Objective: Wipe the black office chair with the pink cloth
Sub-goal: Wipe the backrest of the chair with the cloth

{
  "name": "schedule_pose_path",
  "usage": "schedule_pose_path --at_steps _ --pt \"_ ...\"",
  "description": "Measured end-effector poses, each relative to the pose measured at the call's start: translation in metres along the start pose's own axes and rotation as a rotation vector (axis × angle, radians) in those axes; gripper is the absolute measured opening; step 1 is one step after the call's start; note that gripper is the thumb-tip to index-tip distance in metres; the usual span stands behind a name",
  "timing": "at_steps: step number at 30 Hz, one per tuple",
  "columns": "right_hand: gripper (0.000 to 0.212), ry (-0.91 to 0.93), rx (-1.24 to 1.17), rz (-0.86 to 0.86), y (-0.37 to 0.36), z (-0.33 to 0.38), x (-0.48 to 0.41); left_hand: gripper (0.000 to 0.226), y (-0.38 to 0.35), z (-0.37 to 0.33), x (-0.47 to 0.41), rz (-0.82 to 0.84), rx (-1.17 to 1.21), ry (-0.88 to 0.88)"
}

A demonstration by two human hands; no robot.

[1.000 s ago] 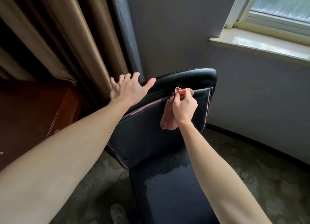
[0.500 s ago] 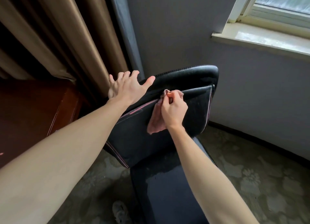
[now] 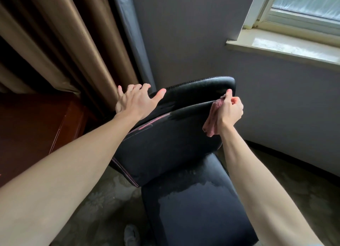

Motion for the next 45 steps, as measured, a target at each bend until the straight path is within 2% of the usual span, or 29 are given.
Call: schedule_pose_path --at_steps 5,7,13,16,18,20,24,27,31,34,38,42,45 --pt "0.019 0.010 -0.059 -0.028 -0.007 -0.003 0.018 0.086 0.002 -0.001 0.000 0.008 -0.005 -0.026" --pt "0.019 0.046 -0.082 -0.016 -0.011 -0.003 0.037 0.085 0.003 0.001 0.000 0.013 0.008 -0.025" --pt "0.012 0.178 -0.092 0.249 -0.025 -0.010 0.150 0.085 0.014 0.003 0.006 0.085 0.077 -0.007" --pt "0.013 0.259 -0.028 0.322 -0.019 -0.017 0.161 0.088 0.023 0.012 0.016 0.084 0.039 -0.035" --pt "0.014 0.291 0.014 0.291 -0.012 -0.013 0.142 0.090 0.027 0.026 0.025 0.077 -0.019 -0.056" --pt "0.015 0.273 0.018 0.231 -0.009 -0.008 0.123 0.095 0.027 0.049 0.036 0.094 -0.027 0.006" --pt "0.018 0.166 0.006 0.138 -0.017 -0.006 0.122 0.094 0.023 0.072 0.046 0.128 0.088 0.093" --pt "0.016 0.197 -0.015 0.185 -0.031 -0.010 0.162 0.091 0.022 0.068 0.043 0.123 0.125 0.095" --pt "0.014 0.325 0.009 0.361 -0.035 -0.020 0.212 0.092 0.020 0.076 0.043 0.104 0.121 0.102" --pt "0.009 0.450 0.027 0.322 -0.032 -0.019 0.186 0.093 0.020 0.073 0.044 0.097 0.139 0.100" --pt "0.014 0.361 0.076 0.157 -0.025 -0.014 0.128 0.094 0.019 0.068 0.045 0.086 0.161 0.110" --pt "0.015 0.227 0.028 0.060 -0.032 -0.011 0.143 0.093 0.020 0.069 0.044 0.086 0.167 0.108" --pt "0.013 0.267 0.008 0.171 -0.041 -0.017 0.192 0.092 0.018 0.075 0.043 0.079 0.153 0.104"
Point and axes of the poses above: each hand's wrist, its own x-axis away from the middle knuckle, its own y-axis out of the back of the hand, z = x × y, the point moved 1 cm from there along -x, towards the middle knuckle, and after that the axes turned 10 degrees about -z, right-handed, at the moved point
